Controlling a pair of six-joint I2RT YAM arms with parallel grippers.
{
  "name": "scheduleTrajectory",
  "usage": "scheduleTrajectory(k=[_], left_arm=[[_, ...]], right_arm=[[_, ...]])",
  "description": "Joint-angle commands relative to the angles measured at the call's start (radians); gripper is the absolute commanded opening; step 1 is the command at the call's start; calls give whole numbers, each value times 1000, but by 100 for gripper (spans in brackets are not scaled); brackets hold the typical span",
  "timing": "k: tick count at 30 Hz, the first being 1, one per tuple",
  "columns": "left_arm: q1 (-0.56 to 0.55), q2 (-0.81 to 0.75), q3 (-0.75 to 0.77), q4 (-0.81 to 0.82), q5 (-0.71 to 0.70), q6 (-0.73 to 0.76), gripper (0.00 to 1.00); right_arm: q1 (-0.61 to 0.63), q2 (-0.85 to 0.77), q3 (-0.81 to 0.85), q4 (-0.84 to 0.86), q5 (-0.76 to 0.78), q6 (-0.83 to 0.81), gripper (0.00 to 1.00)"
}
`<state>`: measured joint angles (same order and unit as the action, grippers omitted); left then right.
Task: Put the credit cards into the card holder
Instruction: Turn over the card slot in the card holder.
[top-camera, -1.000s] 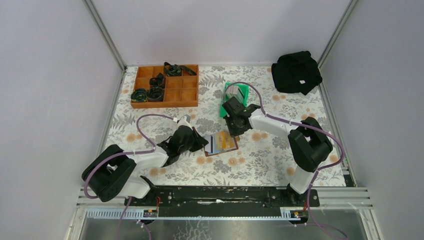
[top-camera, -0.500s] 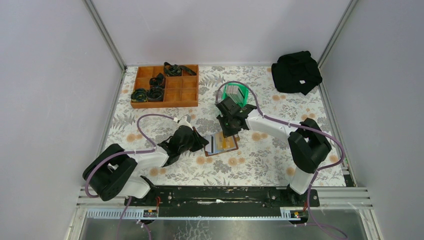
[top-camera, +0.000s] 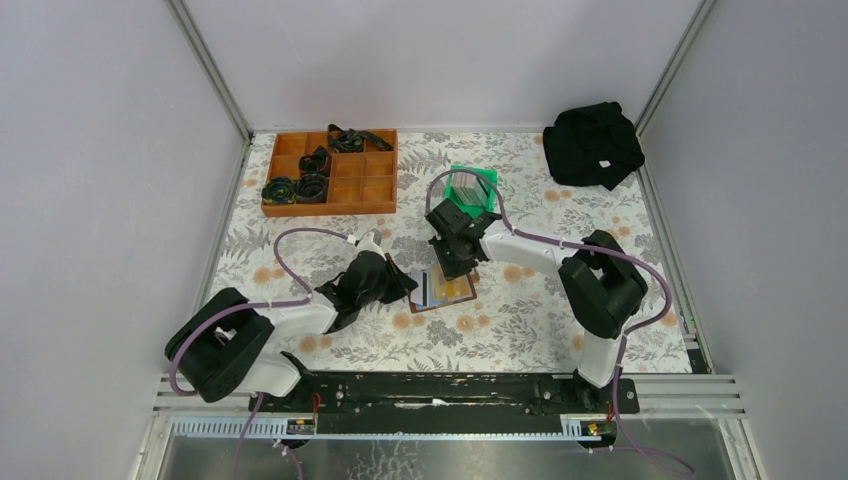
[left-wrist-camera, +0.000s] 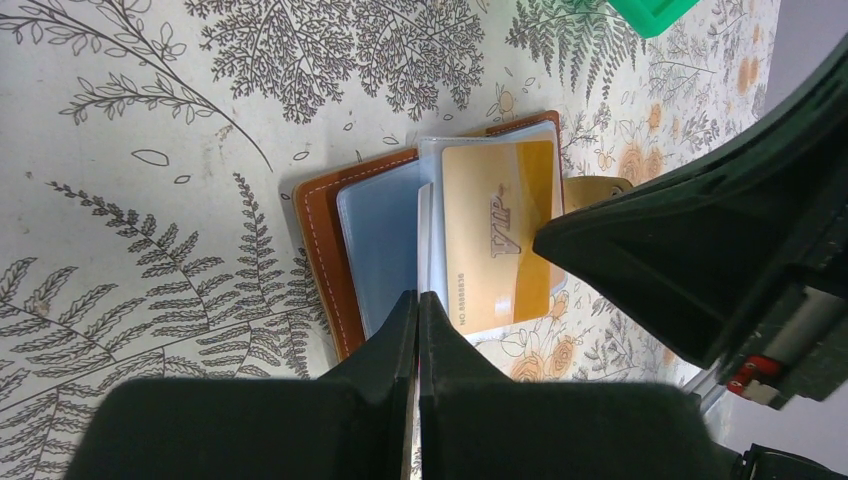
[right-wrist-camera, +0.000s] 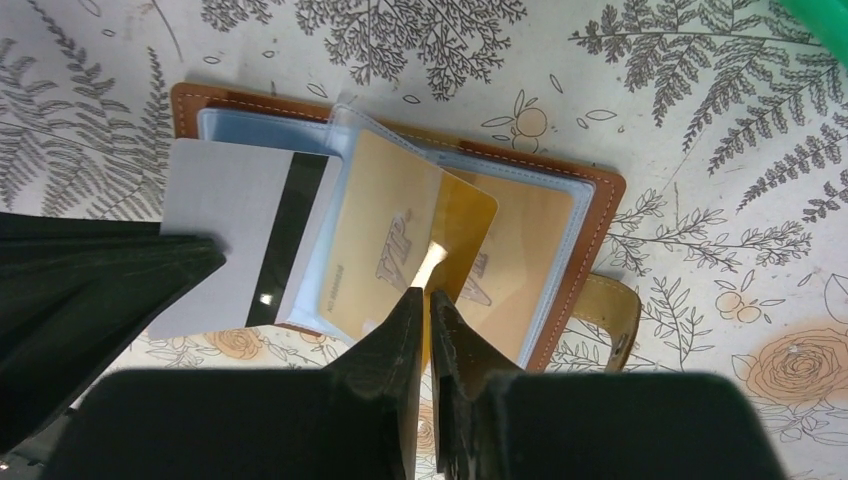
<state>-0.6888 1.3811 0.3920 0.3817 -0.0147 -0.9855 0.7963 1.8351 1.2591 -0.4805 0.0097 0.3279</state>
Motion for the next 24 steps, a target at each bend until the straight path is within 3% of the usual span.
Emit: scheduleTrajectory(k=[1, 12, 24], left_arm=[[-5, -27, 8, -35, -10, 10, 0], [3, -180, 9, -142, -103, 0, 0], [8, -72, 35, -43, -12, 4, 0]], right_arm=[[6, 14, -5, 7, 32, 14, 12], [1, 40, -16, 10, 47, 19, 10], [-5, 40, -22, 9, 48, 16, 10]])
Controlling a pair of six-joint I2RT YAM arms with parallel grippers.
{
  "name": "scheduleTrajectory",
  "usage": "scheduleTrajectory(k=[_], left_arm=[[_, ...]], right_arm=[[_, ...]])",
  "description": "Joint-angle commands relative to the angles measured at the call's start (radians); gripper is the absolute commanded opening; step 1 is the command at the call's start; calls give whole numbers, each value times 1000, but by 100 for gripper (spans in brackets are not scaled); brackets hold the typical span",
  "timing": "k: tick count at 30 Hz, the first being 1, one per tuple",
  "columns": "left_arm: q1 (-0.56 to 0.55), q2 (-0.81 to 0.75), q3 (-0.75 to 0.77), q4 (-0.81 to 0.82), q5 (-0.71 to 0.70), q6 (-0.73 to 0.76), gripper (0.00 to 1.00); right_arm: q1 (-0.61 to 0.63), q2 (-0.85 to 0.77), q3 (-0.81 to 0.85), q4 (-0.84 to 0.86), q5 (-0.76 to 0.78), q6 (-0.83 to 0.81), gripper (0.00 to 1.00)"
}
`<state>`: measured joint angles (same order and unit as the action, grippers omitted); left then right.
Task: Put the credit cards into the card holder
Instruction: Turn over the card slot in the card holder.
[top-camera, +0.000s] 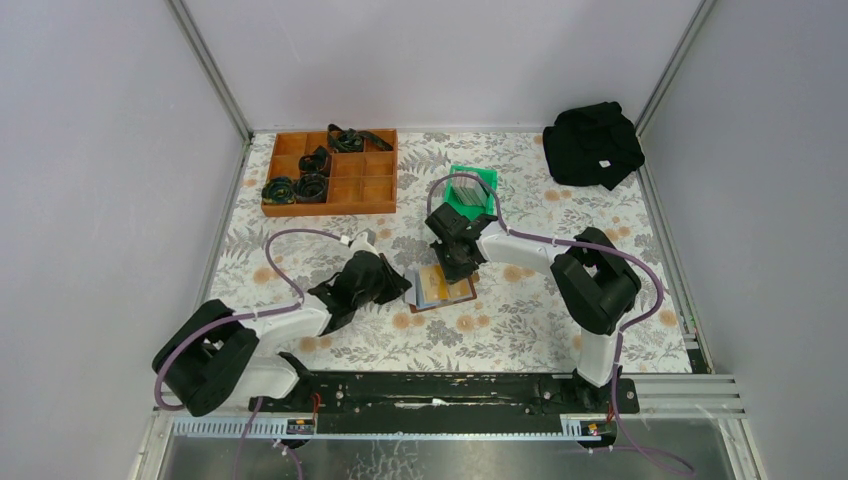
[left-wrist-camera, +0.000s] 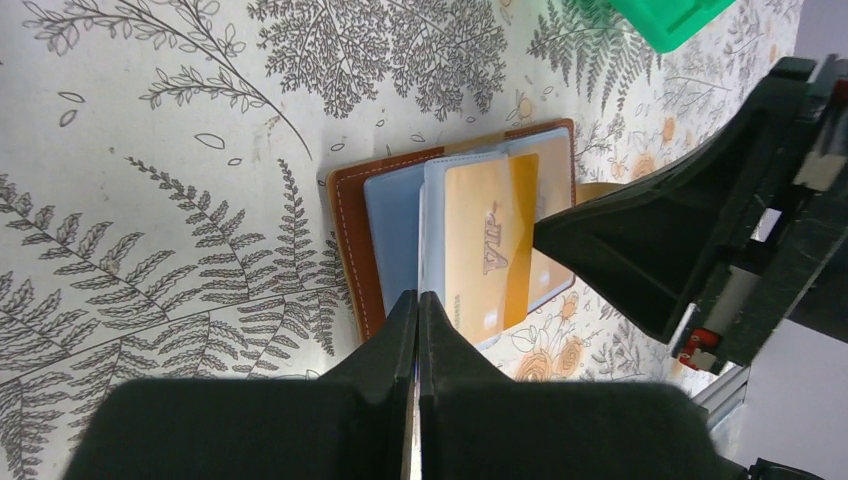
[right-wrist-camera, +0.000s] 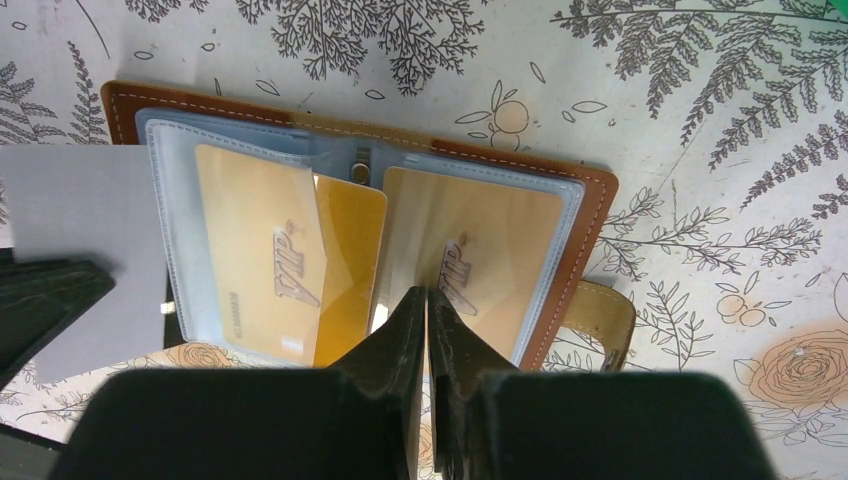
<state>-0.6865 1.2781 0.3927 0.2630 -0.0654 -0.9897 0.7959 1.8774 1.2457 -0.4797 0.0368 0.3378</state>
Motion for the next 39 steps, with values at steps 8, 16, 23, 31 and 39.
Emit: scheduleTrajectory(k=[8, 16, 23, 31, 39], left_arm=[[5, 62, 42, 150, 92, 8, 0], [5, 73, 52, 189, 132, -3, 0], [-1, 111, 81, 220, 159, -9, 0], [-19, 145, 131, 226, 170, -10, 0], [-27, 134, 118, 219, 159, -14, 0]], right_arm=[[-12, -7, -14, 10, 17, 4, 10], [-19, -46, -23, 5, 60, 4, 10], [-60, -114, -17, -21, 123, 4, 11], [-99, -129, -21, -25, 80, -9, 11], [-96, -80, -24, -22, -41, -24, 9]])
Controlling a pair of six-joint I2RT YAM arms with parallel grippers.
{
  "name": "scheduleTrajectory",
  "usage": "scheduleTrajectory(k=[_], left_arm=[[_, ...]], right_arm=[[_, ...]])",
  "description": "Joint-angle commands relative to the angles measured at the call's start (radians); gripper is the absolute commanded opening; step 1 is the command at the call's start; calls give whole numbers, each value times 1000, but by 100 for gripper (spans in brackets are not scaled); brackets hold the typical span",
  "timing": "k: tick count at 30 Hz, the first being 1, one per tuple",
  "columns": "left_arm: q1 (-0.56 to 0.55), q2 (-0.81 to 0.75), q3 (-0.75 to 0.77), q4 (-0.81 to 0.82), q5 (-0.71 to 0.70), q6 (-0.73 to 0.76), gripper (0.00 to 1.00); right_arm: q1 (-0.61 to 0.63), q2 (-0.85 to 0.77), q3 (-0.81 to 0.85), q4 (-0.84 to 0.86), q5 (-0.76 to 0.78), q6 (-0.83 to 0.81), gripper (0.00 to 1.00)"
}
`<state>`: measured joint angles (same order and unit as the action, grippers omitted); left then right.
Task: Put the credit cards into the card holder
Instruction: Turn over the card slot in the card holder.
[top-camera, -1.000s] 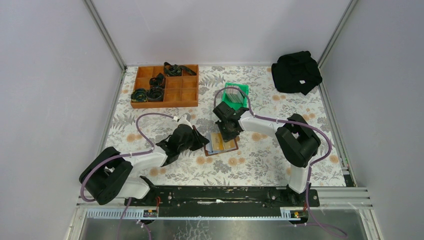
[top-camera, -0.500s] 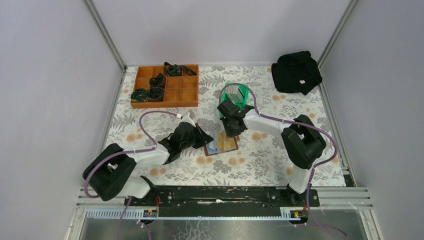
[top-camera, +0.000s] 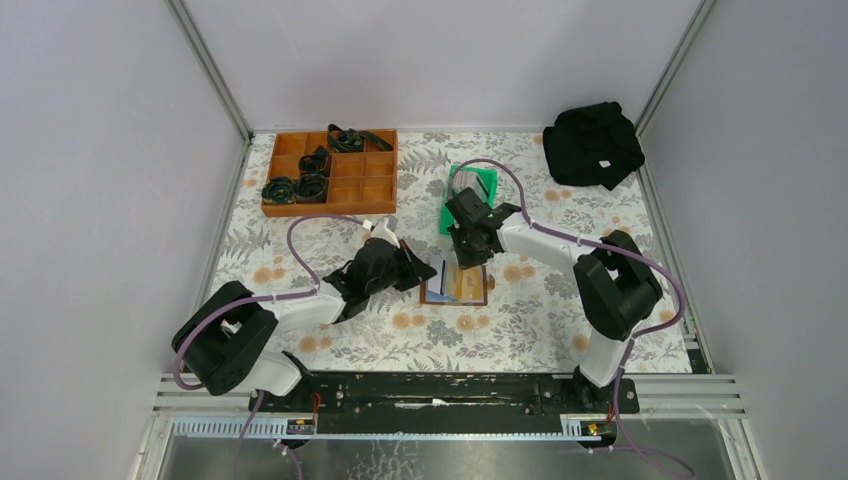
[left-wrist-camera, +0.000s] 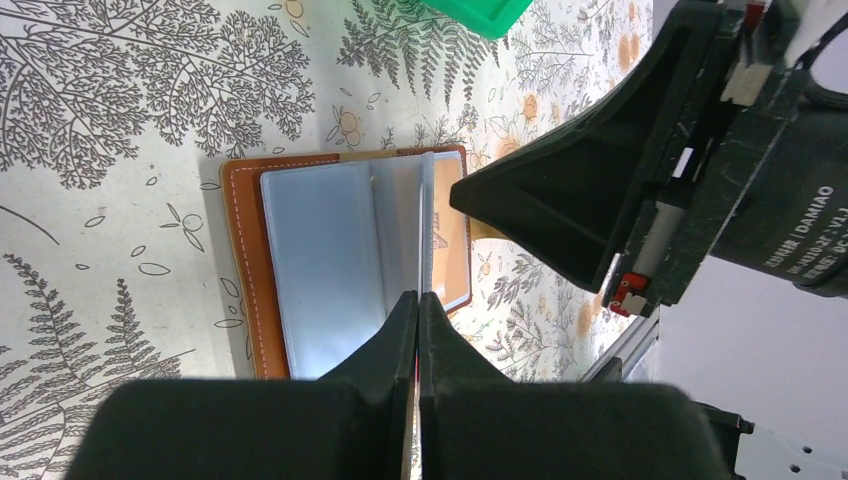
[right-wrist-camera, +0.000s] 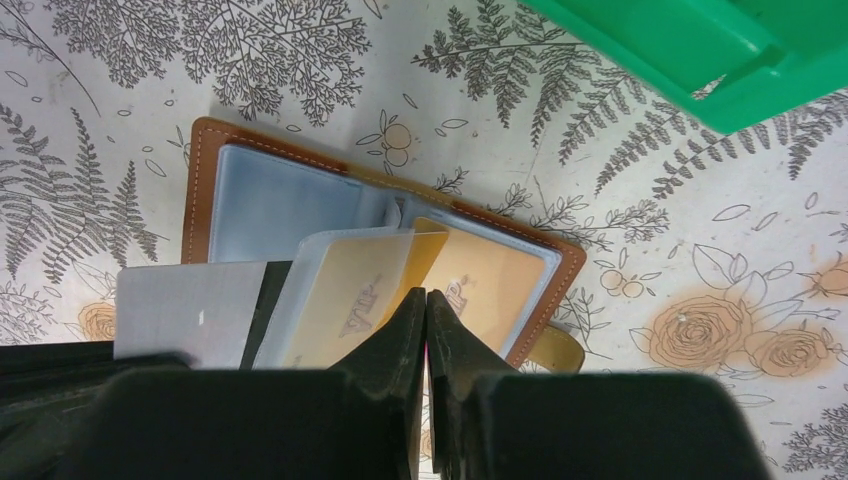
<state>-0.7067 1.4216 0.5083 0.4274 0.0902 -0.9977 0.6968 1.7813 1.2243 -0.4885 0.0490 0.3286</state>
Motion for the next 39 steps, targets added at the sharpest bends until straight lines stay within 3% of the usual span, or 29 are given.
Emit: scheduleTrajectory(k=[1, 13, 32, 39], left_arm=[[-8, -10, -1, 56, 3, -8, 0], [-14, 9, 0, 65, 18, -10, 0], [-25, 9, 8, 63, 41, -6, 0], [-34, 26, 26, 60, 49, -3, 0]], right_arm=[[3, 16, -8, -13, -54, -14, 8], [7, -5, -113, 47, -106, 20, 8], [8, 16, -121, 132, -219, 57, 9], [7, -14, -130, 108, -129, 50, 9]])
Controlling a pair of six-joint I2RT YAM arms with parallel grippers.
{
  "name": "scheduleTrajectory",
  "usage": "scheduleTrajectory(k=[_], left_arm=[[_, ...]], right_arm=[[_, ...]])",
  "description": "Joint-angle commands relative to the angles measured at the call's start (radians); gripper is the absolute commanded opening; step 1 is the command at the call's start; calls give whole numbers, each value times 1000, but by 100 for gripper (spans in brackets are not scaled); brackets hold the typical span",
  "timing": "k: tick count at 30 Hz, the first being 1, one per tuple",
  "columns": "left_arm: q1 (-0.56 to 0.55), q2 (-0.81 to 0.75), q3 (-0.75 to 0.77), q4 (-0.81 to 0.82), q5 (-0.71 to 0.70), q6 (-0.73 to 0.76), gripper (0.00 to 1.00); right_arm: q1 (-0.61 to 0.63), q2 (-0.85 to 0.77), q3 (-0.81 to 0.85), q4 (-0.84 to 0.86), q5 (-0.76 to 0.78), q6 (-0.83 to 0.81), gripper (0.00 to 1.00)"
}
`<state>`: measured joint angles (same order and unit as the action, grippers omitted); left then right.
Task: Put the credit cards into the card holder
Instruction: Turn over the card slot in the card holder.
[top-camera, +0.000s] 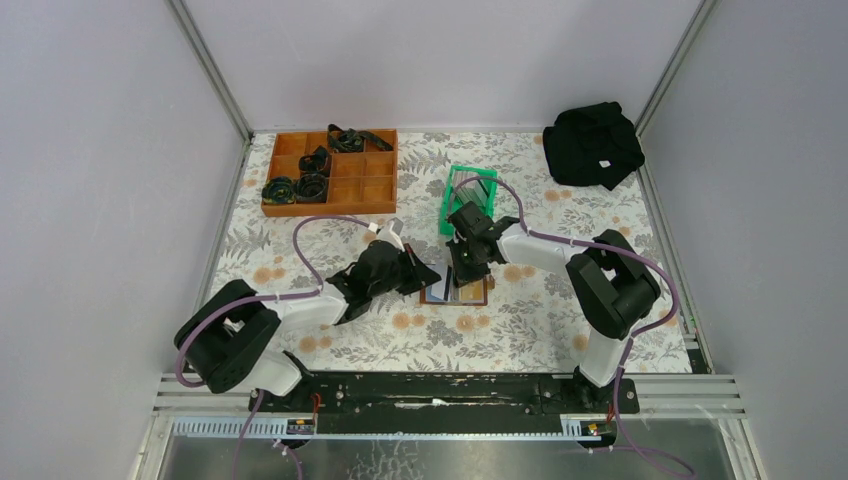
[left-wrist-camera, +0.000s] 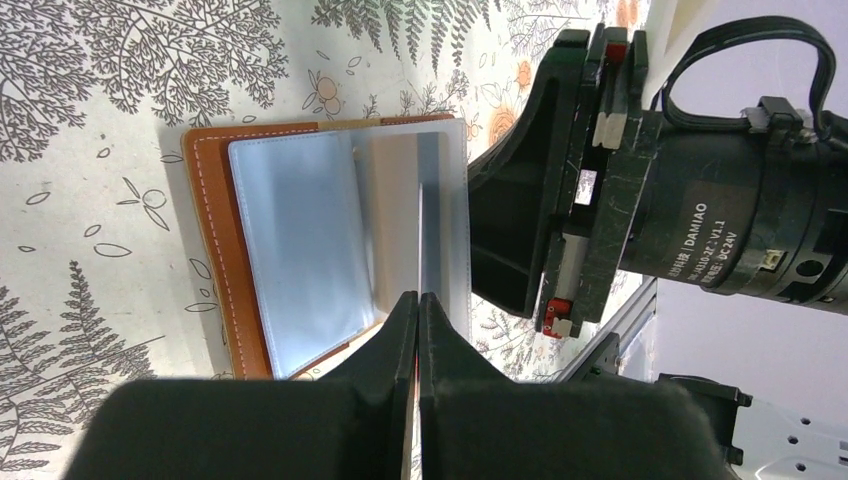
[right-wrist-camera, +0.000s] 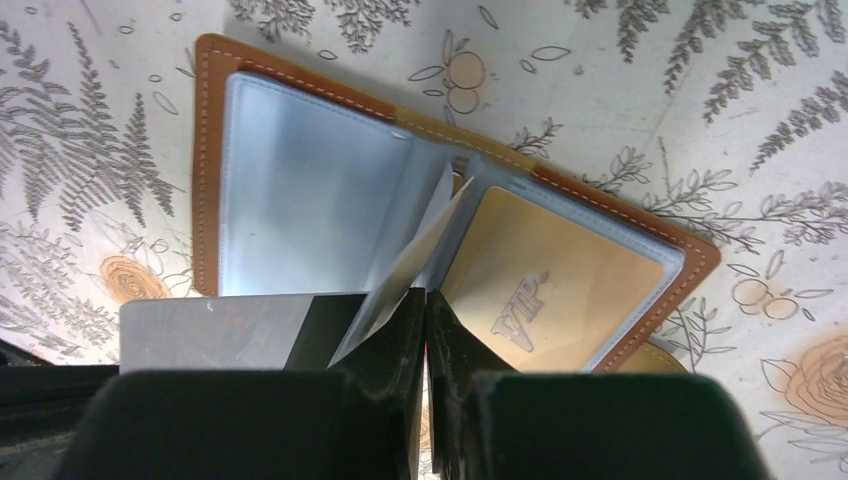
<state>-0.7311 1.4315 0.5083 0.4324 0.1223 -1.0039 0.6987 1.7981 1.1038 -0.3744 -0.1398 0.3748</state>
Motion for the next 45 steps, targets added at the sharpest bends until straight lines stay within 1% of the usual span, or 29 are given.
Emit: scheduleTrajectory(k=[1, 8, 19, 26, 33, 38, 45], left_arm=[[-11, 20, 28, 55, 18, 4, 0], [-26, 46, 55, 55, 21, 10, 0], [-58, 102, 102, 55, 27, 18, 0], [-68, 111, 107, 57, 20, 19, 0], [-64, 54, 88, 18, -45, 44, 0], [-57, 53, 67, 27, -60, 54, 0], [-39, 52, 33, 52, -74, 53, 0]], right_arm=[[5, -41, -10, -13, 83, 3, 9], [2, -115, -6, -62, 237, -7, 10], [-4, -205, -22, -95, 353, -17, 10], [-4, -196, -17, -87, 301, -17, 10], [-4, -144, -16, -60, 234, -8, 10], [-4, -97, -23, -42, 204, -4, 10], [-5, -73, -34, -45, 222, -5, 10]])
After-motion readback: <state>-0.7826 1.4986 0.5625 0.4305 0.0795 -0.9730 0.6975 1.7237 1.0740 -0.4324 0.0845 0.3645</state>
